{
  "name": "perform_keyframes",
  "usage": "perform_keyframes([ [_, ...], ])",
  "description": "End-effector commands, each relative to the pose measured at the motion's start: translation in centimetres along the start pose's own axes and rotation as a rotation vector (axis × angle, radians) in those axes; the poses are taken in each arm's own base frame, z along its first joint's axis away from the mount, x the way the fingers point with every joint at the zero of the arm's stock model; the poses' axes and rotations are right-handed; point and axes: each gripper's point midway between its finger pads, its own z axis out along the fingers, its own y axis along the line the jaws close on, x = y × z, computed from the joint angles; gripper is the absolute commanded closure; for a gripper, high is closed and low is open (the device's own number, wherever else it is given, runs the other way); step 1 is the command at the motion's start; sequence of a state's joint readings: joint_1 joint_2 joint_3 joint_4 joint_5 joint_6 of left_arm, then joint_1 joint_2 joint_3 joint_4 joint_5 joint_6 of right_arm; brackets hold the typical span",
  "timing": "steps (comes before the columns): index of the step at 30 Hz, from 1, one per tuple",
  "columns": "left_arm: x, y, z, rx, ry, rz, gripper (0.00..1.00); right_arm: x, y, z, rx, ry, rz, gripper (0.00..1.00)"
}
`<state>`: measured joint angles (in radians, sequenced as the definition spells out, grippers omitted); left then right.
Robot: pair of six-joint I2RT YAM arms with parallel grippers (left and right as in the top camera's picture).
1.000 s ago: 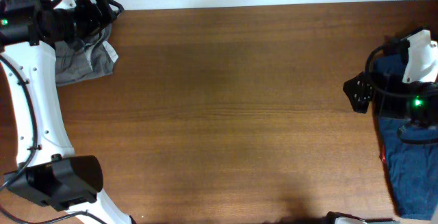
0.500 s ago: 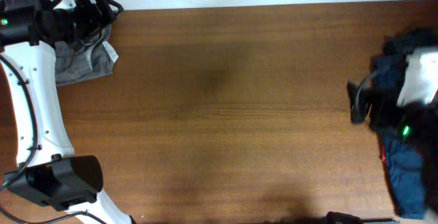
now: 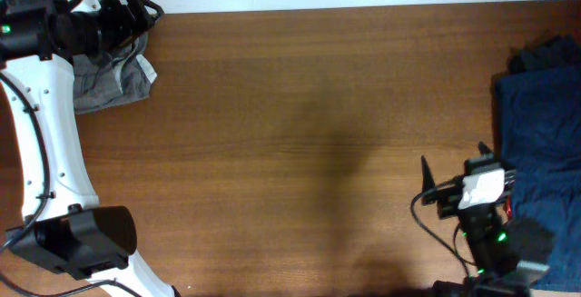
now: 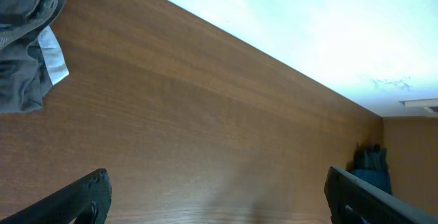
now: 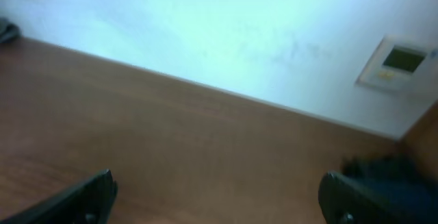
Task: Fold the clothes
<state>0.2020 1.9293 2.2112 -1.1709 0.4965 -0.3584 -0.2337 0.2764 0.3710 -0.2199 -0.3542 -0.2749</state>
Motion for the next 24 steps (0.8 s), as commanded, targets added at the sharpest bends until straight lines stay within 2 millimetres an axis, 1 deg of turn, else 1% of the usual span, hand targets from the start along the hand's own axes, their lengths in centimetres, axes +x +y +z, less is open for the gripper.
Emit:
perform_keyframes([
  [1, 0.0, -0.1, 0.0, 0.0, 0.0, 0.02, 0.01, 1.4, 1.4, 0.0, -0.019, -0.084, -0.052, 0.01],
  [4, 0.0, -0.1, 0.0, 0.001, 0.0, 0.02, 0.01, 2.1, 2.1, 0.0, -0.023, -0.127, -0.072, 0.01],
  [7, 0.0, -0.1, 0.0, 0.0, 0.0, 0.02, 0.01, 2.6, 2.3, 0.1, 0.0, -0.143, -0.076, 0.01],
  [12, 0.0, -0.1, 0.0, 0.0, 0.0, 0.02, 0.01, 2.8, 1.5, -0.1, 0.073, -0.143, -0.073, 0.01],
  [18, 0.0, -0.1, 0.0, 0.001, 0.0, 0.02, 0.01, 2.9, 1.4, -0.1, 0.094, -0.142, -0.062, 0.01],
  [20, 0.0, -0.1, 0.0, 0.0, 0.0, 0.02, 0.01, 3.4, 1.4, 0.0, 0.09, -0.135, -0.033, 0.01],
  [24, 0.0, -0.1, 0.0, 0.0, 0.0, 0.02, 0.01, 4.9, 1.7, 0.5, 0.083, -0.108, 0.033, 0.01],
])
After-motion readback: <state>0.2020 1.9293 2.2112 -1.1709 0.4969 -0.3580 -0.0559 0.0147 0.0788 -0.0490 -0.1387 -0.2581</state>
